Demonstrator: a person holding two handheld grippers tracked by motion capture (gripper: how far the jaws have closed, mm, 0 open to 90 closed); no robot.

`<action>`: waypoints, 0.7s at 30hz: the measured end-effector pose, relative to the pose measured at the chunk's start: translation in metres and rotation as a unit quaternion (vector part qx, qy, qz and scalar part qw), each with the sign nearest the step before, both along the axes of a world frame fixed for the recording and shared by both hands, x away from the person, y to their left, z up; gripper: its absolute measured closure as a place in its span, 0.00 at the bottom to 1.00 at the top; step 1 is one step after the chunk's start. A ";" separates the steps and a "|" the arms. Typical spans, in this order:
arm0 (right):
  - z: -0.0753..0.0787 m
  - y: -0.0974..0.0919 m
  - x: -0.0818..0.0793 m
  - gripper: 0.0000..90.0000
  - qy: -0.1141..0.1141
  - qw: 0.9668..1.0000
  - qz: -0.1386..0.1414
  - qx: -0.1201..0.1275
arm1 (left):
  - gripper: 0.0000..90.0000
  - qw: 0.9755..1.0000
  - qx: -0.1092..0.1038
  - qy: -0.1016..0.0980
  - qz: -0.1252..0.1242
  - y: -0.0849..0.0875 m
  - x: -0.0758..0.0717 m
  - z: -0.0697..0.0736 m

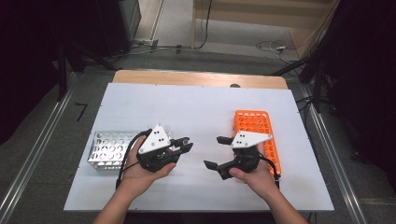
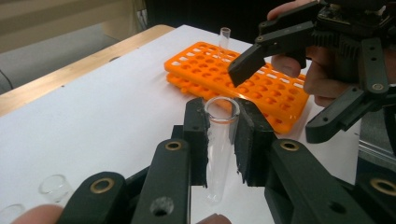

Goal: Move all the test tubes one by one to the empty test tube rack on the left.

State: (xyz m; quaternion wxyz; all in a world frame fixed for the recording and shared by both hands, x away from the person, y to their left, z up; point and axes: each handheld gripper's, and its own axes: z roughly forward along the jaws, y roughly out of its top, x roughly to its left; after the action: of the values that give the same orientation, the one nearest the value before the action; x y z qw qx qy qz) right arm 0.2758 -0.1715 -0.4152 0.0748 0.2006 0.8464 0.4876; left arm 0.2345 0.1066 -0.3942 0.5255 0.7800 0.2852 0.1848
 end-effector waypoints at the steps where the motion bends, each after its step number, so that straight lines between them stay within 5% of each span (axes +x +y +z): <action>1: -0.001 -0.002 0.001 0.05 0.000 1.000 -0.002 0.003 | 0.84 1.000 -0.001 0.000 0.003 0.002 0.000 0.001; 21: -0.001 -0.041 0.019 0.00 0.001 0.999 -0.049 0.021 | 0.84 0.997 -0.026 -0.019 0.069 0.054 0.006 0.017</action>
State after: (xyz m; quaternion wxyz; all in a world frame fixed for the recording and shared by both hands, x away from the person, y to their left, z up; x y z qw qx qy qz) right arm 0.2945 -0.2121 -0.4160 0.0937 0.2436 0.8252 0.5010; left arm 0.2403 0.1604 -0.3775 0.5369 0.7411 0.3327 0.2276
